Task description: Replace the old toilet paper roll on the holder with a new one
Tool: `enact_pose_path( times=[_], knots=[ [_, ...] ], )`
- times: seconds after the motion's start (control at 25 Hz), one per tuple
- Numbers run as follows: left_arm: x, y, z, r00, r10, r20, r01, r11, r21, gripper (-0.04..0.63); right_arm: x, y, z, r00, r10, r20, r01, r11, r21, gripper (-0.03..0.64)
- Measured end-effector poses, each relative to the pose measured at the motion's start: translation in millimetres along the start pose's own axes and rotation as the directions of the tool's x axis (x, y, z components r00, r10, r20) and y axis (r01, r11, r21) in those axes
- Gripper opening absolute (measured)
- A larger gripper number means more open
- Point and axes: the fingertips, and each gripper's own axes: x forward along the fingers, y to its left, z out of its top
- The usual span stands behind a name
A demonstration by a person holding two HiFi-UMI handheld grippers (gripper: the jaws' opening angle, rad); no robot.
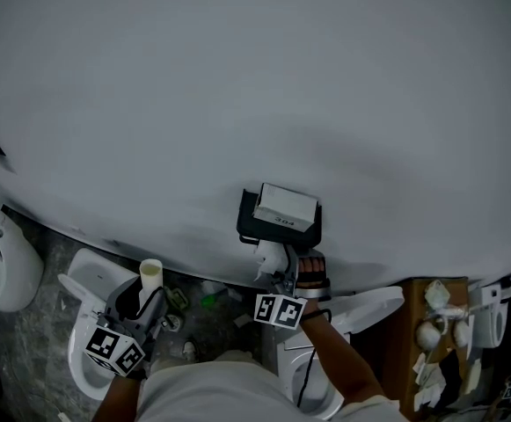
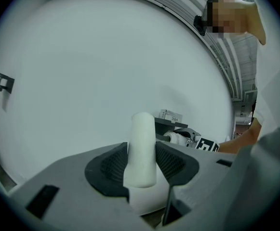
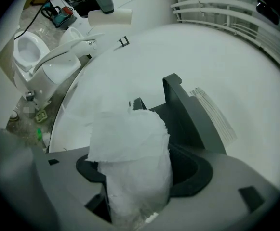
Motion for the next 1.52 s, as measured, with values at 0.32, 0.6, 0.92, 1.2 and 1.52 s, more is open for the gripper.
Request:
enact_pose_path(
  times=[0.32, 0.6, 0.92, 1.2, 1.52],
  knots=[
    [-3.8, 4.2, 1.2, 1.0, 0.013, 0.02, -0.012, 1.0, -0.006, 0.187, 2.0, 6.3, 21.9, 0.999, 0.014, 0.048, -0.014, 1.0, -0.011, 0.316],
    [-12.8, 10.8, 4.0, 0.999, 0.033, 0.036, -0.033, 0.999, -0.012, 0.187, 2.1, 11.0, 37.4, 0.996, 0.031, 0.079, -0.031, 0.999, -0.013, 0.316],
    [-17.6, 19.6, 2.3, 0.999, 0.03, 0.035, -0.029, 0.999, -0.027, 0.187, 4.4, 11.7, 43.8, 0.997, 0.032, 0.071, -0.032, 0.999, 0.01, 0.316],
    [-18.9, 24.8, 1.0, 0.999, 0.007, 0.032, -0.006, 0.999, -0.035, 0.187, 4.9, 10.1, 43.5, 0.998, 0.03, 0.053, -0.031, 0.999, 0.017, 0.316],
    [-10.8, 30.3, 1.7, 0.998, -0.051, 0.03, 0.052, 0.998, -0.039, 0.187, -4.0, 10.4, 45.7, 0.998, 0.051, 0.03, -0.053, 0.997, 0.063, 0.334]
  ],
)
